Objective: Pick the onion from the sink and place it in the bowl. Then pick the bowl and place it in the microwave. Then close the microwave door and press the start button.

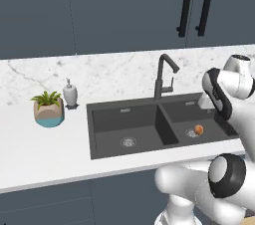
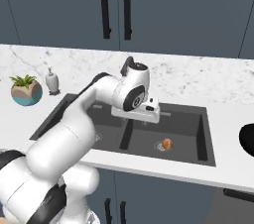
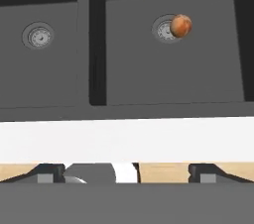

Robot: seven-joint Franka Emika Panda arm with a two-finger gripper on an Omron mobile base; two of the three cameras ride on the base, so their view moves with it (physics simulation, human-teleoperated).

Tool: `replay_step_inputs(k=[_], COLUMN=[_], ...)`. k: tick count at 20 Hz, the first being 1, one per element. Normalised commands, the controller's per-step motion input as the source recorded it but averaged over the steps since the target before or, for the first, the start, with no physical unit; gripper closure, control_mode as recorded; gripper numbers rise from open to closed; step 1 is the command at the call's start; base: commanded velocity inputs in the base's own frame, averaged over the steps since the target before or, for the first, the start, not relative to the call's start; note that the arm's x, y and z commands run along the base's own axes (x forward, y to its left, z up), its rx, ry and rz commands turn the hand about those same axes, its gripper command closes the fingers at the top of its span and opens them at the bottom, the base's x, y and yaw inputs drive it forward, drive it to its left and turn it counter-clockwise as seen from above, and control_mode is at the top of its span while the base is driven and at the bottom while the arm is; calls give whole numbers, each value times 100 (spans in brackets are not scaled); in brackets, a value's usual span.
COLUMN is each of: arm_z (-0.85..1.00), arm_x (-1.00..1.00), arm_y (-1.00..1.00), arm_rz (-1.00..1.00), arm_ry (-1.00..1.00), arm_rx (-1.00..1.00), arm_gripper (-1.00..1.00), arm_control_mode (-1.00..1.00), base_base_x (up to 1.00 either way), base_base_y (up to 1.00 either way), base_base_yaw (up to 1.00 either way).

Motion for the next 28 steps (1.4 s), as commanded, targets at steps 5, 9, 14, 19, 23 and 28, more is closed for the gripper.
replay_step_inputs(k=[5,9,14,19,23,28], arm_z=[-46,-51,-52,-48,-22,-21], arm_x=[71,69,55,46,13,6], arm_y=[-57,-56,-44,-5,-4,-4], arm_rz=[0,0,0,0,0,0], arm_ry=[3,6,4,0,0,-2], arm_rx=[0,0,0,0,0,0], arm_gripper=[-100,-100,-100,-100,-100,-100], arm_control_mode=[-100,-100,-100,-100,-100,-100], base_base_x=[0,0,0,0,0,0], base_base_y=[0,0,0,0,0,0], base_base_yaw=[0,0,0,0,0,0])
